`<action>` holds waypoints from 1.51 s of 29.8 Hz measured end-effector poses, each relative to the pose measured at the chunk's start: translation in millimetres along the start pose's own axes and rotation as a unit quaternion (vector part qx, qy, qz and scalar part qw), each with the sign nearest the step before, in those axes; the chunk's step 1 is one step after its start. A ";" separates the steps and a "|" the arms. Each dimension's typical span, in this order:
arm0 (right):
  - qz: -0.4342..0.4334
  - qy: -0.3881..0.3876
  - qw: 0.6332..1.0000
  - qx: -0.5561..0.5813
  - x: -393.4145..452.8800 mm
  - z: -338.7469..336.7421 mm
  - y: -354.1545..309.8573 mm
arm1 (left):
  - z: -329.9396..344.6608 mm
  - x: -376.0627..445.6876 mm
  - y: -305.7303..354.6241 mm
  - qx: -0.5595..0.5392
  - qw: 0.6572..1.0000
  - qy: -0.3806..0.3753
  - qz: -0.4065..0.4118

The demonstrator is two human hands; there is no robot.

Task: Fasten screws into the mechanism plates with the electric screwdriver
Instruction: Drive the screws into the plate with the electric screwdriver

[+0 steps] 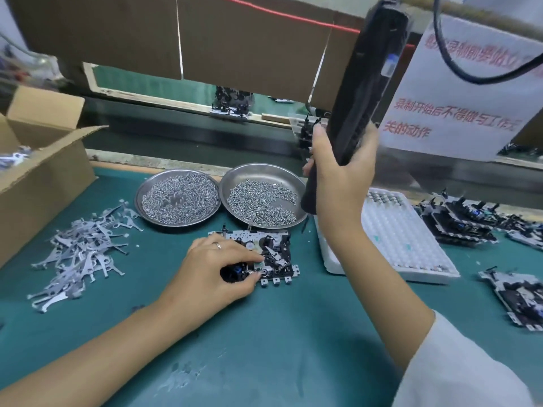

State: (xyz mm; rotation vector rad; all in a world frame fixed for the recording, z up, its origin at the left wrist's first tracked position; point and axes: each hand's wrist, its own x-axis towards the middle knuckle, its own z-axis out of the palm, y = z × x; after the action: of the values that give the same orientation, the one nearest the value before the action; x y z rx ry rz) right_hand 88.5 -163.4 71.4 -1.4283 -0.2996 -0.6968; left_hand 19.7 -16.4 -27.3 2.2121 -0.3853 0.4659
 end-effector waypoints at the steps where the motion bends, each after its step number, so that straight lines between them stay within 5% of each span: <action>1: 0.007 -0.014 1.000 0.026 -7.8 3.2 -0.1 | -0.6 0.7 0.2 -0.003 1.000 0.002 -0.002; 11: 0.037 -0.076 0.981 0.173 -54.5 22.8 7.6 | -1.0 -0.6 -0.4 -0.006 1.000 0.013 0.015; 45: 0.013 -0.084 0.982 0.171 -63.1 24.2 16.2 | -0.5 -2.1 -4.5 -0.011 1.000 0.005 0.024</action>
State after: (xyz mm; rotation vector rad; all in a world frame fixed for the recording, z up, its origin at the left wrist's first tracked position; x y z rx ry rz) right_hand 54.9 -123.8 25.2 -1.1612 -0.5069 -0.4751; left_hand 19.6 -13.0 -30.9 2.1818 -0.4365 0.4957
